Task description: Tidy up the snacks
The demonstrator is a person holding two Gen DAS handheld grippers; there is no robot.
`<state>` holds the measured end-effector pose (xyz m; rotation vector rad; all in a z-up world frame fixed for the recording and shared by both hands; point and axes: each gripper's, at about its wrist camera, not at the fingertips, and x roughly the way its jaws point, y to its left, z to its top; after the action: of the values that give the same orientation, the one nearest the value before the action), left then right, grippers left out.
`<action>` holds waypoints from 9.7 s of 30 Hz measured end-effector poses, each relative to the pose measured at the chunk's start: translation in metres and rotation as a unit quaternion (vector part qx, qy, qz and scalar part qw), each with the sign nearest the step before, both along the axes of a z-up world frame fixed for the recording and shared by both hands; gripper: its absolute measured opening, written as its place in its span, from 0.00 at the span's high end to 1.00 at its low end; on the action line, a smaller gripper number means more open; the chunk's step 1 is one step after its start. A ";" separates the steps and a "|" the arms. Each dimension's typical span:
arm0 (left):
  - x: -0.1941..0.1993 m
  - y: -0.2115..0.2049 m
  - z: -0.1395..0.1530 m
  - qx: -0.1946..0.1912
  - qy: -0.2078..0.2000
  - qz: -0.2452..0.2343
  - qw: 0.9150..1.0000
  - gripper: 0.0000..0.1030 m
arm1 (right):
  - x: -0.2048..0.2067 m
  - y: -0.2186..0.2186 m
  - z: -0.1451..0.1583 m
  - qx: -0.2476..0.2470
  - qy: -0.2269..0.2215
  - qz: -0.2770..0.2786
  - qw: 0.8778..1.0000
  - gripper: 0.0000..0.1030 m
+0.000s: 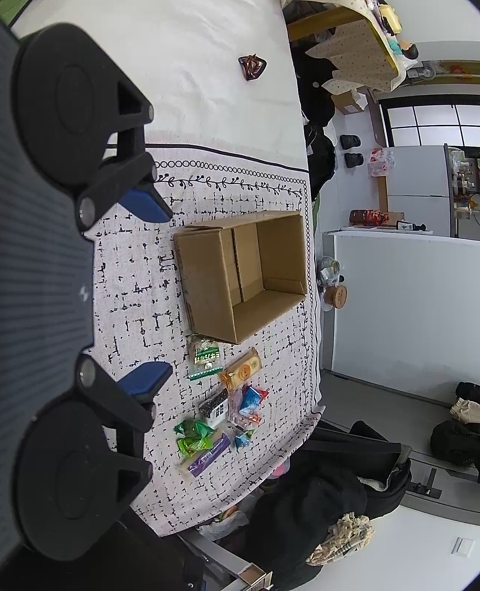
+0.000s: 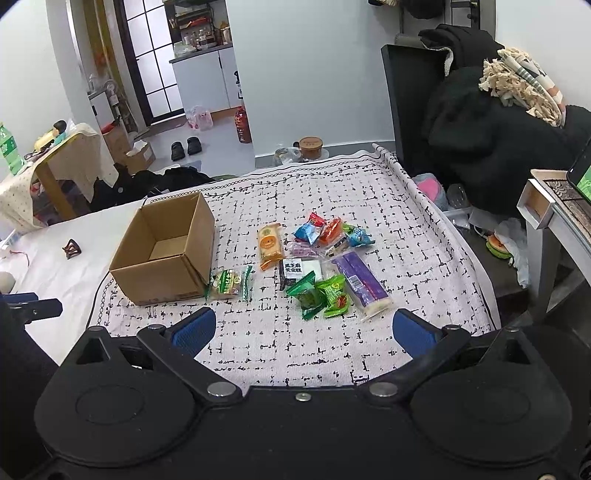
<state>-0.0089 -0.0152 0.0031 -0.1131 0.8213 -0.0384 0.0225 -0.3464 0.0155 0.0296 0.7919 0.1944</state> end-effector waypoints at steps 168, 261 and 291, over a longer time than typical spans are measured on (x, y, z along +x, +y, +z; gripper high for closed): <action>0.238 -0.117 -0.168 0.036 0.148 -0.118 0.981 0.49 | 0.165 0.015 -0.161 -0.016 0.123 -0.028 0.992 0.73; 0.162 0.046 -0.067 -0.012 0.014 0.025 1.000 0.24 | 0.151 0.113 -0.069 0.040 0.008 0.049 0.998 0.00; 0.165 -0.033 -0.056 0.005 -0.016 -0.114 0.993 0.00 | 0.108 -0.012 -0.074 -0.014 0.025 -0.051 0.998 0.00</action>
<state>0.1562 -0.0485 -0.0531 -0.0077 0.7997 -0.2514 0.1300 -0.3588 -0.0582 0.0484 0.8409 0.0857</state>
